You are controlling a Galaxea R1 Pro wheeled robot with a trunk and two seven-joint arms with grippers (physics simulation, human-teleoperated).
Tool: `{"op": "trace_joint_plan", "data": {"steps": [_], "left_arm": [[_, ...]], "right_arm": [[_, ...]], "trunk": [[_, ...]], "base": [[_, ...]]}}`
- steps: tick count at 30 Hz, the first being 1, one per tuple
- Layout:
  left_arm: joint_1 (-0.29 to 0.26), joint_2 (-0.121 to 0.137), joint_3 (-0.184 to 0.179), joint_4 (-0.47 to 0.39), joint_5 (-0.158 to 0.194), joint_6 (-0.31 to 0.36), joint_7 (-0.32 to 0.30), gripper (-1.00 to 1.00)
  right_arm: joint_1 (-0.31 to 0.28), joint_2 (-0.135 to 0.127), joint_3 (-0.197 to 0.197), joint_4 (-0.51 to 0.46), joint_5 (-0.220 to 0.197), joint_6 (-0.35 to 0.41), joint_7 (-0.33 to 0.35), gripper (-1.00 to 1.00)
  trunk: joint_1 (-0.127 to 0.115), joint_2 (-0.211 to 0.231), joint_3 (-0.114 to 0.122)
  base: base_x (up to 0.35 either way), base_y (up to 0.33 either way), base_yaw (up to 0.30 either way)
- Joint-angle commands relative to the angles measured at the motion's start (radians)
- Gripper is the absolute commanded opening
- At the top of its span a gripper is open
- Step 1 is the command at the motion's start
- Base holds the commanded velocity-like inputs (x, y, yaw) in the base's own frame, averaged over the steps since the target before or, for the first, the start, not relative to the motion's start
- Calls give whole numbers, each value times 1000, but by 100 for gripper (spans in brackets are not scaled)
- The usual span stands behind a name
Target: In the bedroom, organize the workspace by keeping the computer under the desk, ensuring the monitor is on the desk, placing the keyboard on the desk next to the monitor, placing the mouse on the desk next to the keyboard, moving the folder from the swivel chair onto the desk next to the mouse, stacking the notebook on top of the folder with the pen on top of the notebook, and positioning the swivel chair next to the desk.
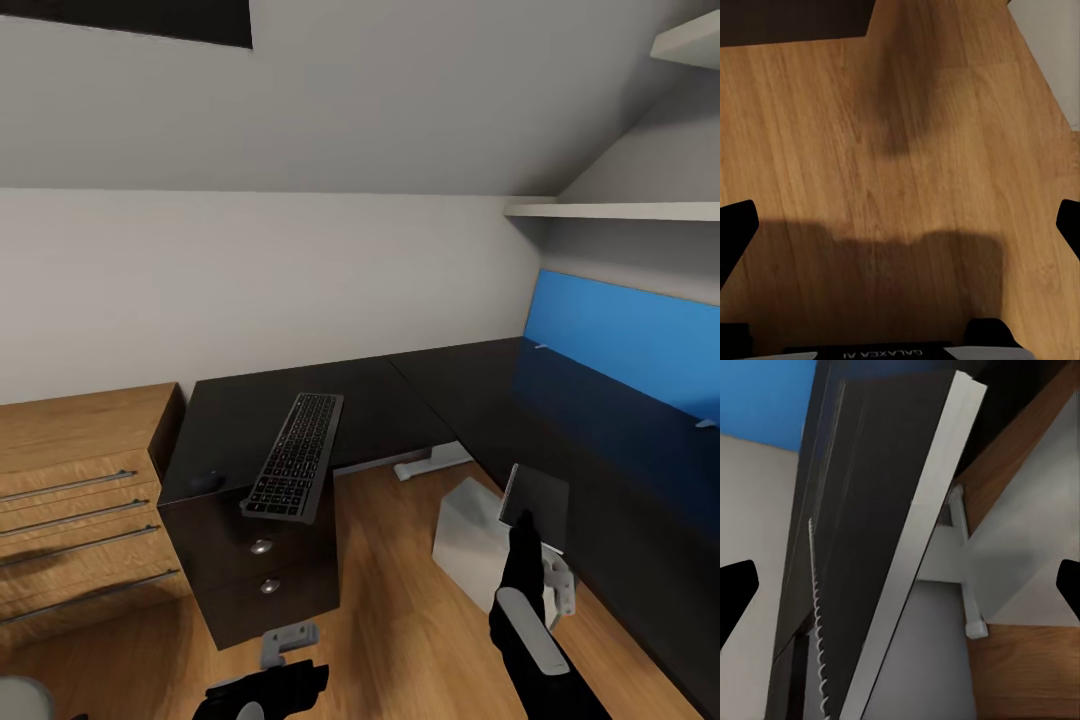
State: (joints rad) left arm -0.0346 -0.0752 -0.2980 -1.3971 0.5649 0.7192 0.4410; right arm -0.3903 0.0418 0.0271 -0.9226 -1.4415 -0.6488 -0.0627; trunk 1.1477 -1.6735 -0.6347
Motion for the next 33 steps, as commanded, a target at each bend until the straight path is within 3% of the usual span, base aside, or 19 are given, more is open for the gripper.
{"op": "trace_joint_plan", "data": {"steps": [1, 9, 33], "left_arm": [[-1, 0, -1, -1, 10, 2, 10, 100], [-1, 1, -3, 0, 10, 2, 10, 100], [-1, 2, -3, 0, 9, 0, 13, 100]], "right_arm": [[-1, 0, 3, -2, -8, -5, -6, 100], [0, 0, 2, -6, -43, -5, -5, 100], [-1, 0, 6, -7, -48, -6, -3, 100]], "trunk": [[0, -1, -1], [0, -1, -1], [0, -1, -1]], "base": [[0, 0, 0], [0, 0, 0], [0, 0, 0]]}}
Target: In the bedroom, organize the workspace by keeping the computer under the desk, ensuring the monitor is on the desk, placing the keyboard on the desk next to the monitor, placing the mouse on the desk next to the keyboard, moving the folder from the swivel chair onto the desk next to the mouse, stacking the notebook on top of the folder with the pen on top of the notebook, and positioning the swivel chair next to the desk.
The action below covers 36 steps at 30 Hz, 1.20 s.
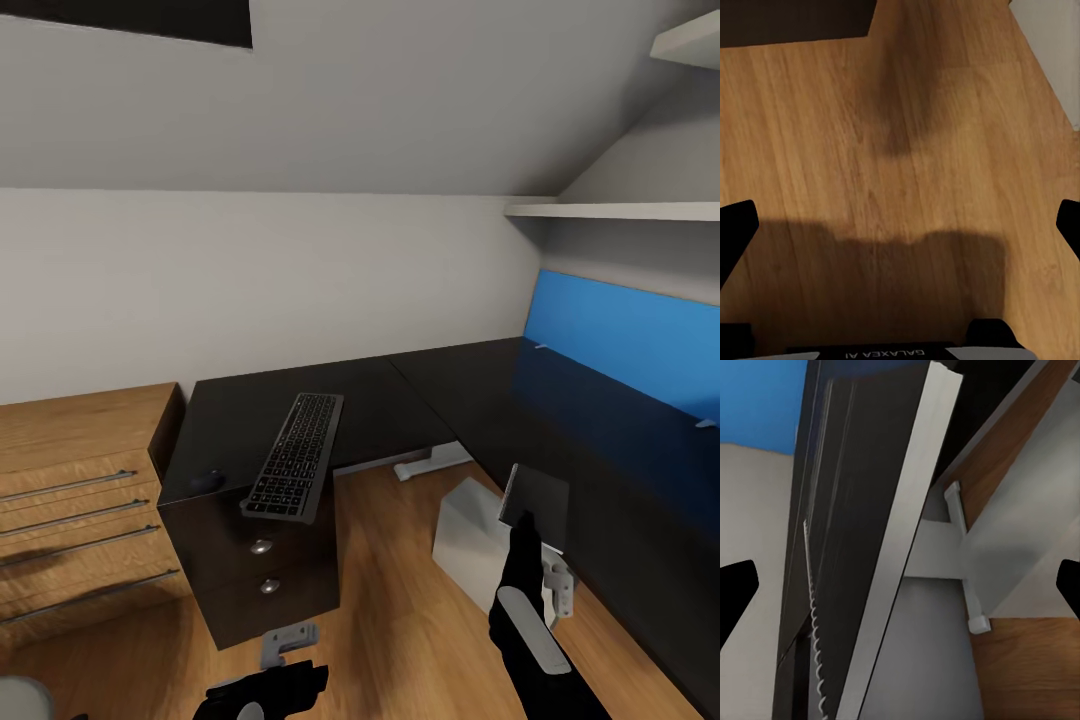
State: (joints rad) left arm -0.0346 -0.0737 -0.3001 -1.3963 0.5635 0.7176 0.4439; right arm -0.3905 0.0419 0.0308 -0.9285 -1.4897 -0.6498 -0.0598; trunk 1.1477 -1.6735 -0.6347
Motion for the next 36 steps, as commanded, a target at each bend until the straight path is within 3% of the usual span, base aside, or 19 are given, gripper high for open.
{"op": "trace_joint_plan", "data": {"steps": [1, 36], "left_arm": [[-1, 0, -1, -1, 10, 2, 10, 100], [-1, 0, -1, 3, 12, 2, 9, 100]], "right_arm": [[-1, -1, 3, -1, 0, -5, -6, 100], [-1, -2, 4, -1, 3, -5, -6, 100]], "trunk": [[0, -1, -1], [0, -1, -1]], "base": [[0, 0, 0], [35, 23, 0]]}}
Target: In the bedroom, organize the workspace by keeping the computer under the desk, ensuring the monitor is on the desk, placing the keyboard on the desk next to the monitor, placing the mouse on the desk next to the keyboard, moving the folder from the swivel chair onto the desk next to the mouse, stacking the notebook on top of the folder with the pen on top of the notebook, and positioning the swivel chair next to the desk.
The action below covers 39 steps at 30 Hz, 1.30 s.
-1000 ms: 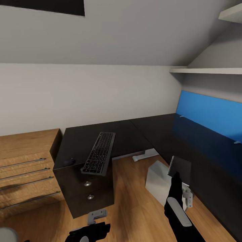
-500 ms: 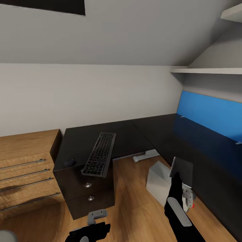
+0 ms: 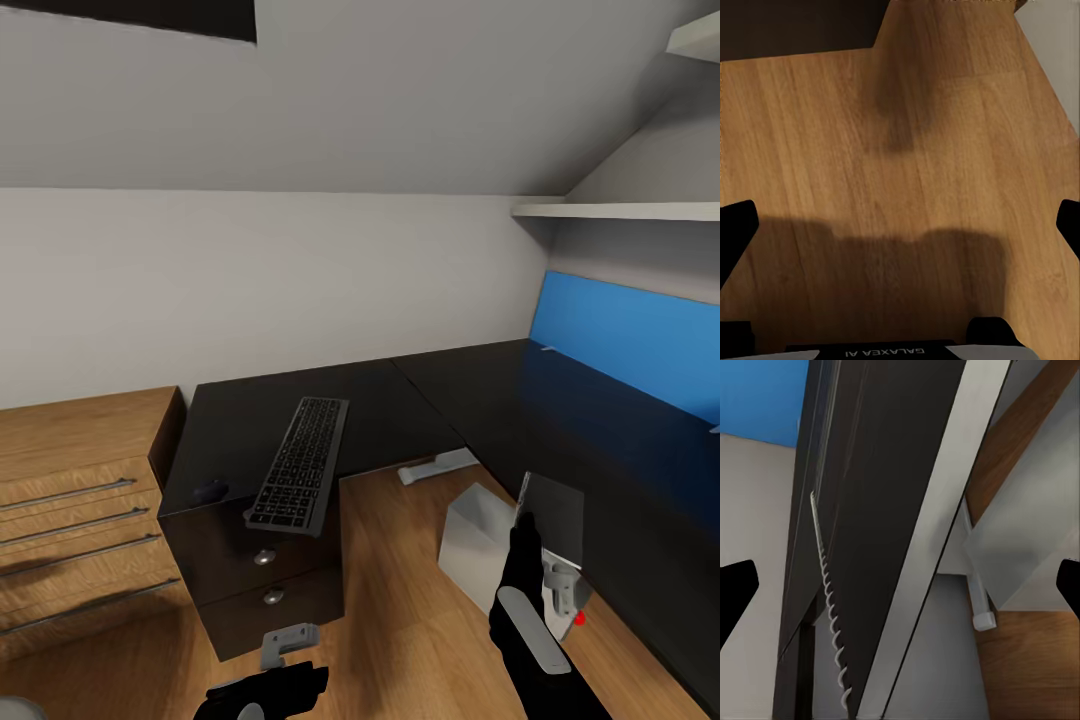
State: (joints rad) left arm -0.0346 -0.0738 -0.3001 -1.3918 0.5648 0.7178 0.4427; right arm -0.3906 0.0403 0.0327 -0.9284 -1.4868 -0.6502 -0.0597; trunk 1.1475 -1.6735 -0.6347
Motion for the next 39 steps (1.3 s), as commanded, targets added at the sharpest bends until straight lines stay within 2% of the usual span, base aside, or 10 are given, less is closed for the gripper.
{"op": "trace_joint_plan", "data": {"steps": [1, 19, 20, 39], "left_arm": [[-1, 0, -1, -1, 10, 2, 10, 100], [-1, -1, -2, 25, 10, 2, 10, 100], [-1, -1, -2, 25, 10, 2, 10, 100], [-1, -3, -5, 45, 9, 2, 9, 100]], "right_arm": [[-1, 0, 2, -1, 0, -5, -6, 100], [0, -3, 2, -2, 2, -5, -7, 100], [-1, -3, 2, -2, 2, -5, -7, -100], [-1, -4, 0, -3, 3, -5, -6, -100]], "trunk": [[0, -1, -1], [0, -1, -1], [0, -1, -1], [0, -1, -1]], "base": [[77, 65, 0], [7, 6, 0], [0, 0, 0], [0, 0, 0]]}}
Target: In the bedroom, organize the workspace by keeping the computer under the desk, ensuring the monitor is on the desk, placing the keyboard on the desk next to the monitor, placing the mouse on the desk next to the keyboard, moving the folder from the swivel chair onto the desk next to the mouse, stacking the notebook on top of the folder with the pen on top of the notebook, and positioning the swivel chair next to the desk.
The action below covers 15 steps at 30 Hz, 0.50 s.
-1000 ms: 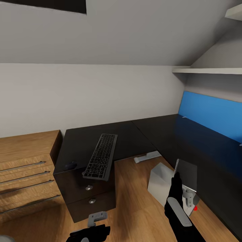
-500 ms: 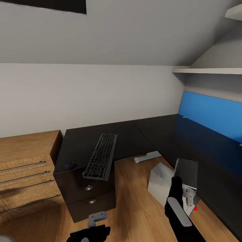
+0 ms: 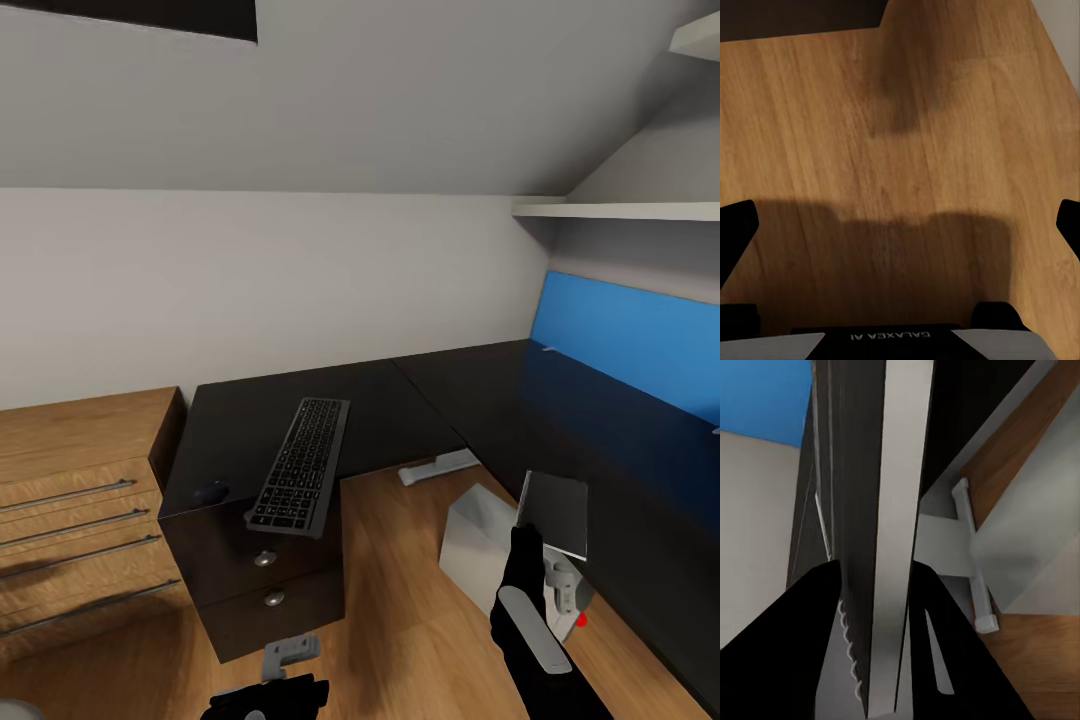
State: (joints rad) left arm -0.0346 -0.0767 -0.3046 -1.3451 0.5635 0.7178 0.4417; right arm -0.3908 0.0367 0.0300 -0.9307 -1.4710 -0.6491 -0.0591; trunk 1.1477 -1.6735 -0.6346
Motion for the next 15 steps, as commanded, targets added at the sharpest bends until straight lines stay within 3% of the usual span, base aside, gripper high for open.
{"op": "trace_joint_plan", "data": {"steps": [1, 7, 9, 15], "left_arm": [[-1, 0, -2, -1, 10, 2, 10, 100], [-1, 1, -13, -1, 9, 1, 12, 100], [-1, 1, -15, -1, 9, 1, 12, 100], [-1, 1, -16, -1, 9, 1, 12, 100]], "right_arm": [[0, 0, 2, 0, -12, -6, -7, -100], [0, 0, 3, -4, -13, -6, -7, -100], [0, 2, 5, -57, -14, -7, -7, -100], [1, 5, 9, -99, -16, -7, -7, -100]], "trunk": [[-4, 7, 2], [-27, 49, 21], [-35, 63, 27], [-58, 105, 46]], "base": [[0, 0, 0], [0, 0, 0], [0, 0, 0], [0, 0, 0]]}}
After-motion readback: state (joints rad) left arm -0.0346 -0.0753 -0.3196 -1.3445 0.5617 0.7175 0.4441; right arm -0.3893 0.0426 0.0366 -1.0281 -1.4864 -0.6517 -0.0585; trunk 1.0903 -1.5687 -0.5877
